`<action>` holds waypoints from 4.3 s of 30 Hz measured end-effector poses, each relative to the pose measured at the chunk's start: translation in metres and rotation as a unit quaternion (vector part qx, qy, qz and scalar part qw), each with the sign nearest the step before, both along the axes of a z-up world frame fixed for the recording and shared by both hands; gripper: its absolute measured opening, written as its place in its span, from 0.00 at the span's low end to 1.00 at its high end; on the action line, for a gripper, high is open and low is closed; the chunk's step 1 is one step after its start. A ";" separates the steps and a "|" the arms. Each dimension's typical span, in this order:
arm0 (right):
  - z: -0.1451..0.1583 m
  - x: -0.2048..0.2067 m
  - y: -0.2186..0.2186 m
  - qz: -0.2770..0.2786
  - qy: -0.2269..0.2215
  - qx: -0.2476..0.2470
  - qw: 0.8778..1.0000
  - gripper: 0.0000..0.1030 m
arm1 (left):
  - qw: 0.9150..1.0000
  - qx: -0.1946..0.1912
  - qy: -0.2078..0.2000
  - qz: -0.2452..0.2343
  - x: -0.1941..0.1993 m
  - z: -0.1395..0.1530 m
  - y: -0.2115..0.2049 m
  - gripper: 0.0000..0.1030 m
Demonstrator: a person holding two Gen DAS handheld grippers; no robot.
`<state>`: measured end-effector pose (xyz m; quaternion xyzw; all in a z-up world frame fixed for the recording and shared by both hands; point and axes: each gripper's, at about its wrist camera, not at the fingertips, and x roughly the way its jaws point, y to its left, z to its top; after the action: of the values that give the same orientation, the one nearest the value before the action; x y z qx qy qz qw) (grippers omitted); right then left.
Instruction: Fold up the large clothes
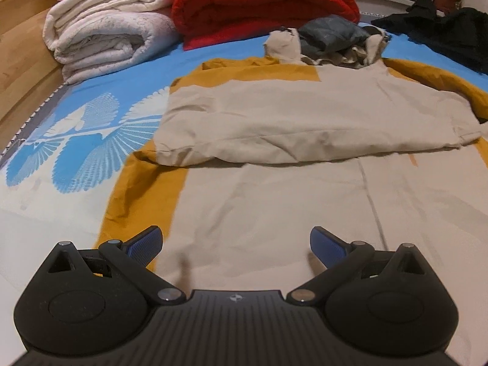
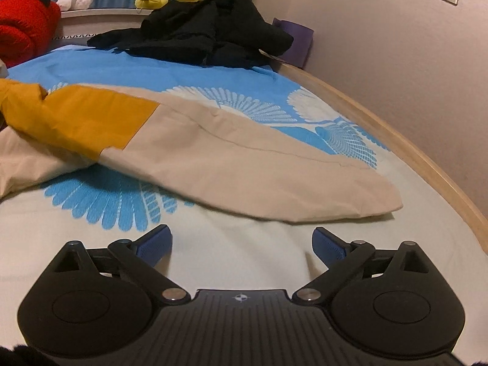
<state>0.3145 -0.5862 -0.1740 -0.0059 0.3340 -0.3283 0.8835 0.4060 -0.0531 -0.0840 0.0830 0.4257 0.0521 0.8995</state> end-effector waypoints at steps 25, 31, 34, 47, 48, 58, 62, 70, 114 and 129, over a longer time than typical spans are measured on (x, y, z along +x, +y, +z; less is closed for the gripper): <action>-0.016 0.018 -0.045 0.107 0.100 -0.145 0.979 0.57 | 0.999 0.008 0.019 0.038 0.024 -0.016 0.023 1.00; 0.019 0.069 -0.011 0.179 0.238 -0.044 0.954 0.00 | 1.000 0.002 0.026 -0.001 0.027 -0.017 0.017 1.00; 0.066 0.065 0.012 0.219 0.257 0.028 0.941 0.00 | 0.999 -0.016 0.044 -0.010 0.027 -0.020 0.018 1.00; 0.236 0.154 0.241 0.443 0.074 0.199 0.871 0.00 | 0.996 -0.073 0.041 0.008 0.026 0.002 0.032 1.00; 0.236 0.173 0.262 0.450 0.053 0.205 0.867 0.03 | 0.996 -0.075 0.043 0.014 0.028 0.002 0.037 1.00; 0.203 0.213 0.257 0.359 -0.064 0.039 0.930 0.87 | 0.995 -0.087 -0.005 0.050 0.053 0.008 0.076 1.00; 0.157 0.184 0.173 0.284 -0.044 0.078 0.955 0.86 | 0.991 -0.116 -0.024 0.056 0.063 0.017 0.087 1.00; 0.077 0.162 0.103 0.224 -0.027 0.124 0.966 0.11 | 0.988 -0.132 -0.062 0.042 0.113 0.036 0.079 1.00; 0.072 0.128 0.052 0.345 -0.204 0.360 0.842 0.83 | 0.984 -0.129 -0.091 -0.082 0.280 0.041 -0.116 1.00; 0.078 0.412 0.238 0.222 -0.119 0.214 0.944 0.94 | 0.980 -0.183 -0.065 -0.034 0.319 0.009 0.005 1.00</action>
<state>0.7269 -0.3478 -0.0960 0.1485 0.2787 -0.0431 0.9478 0.7247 -0.0483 -0.0750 -0.0721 0.3655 -0.0522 0.9265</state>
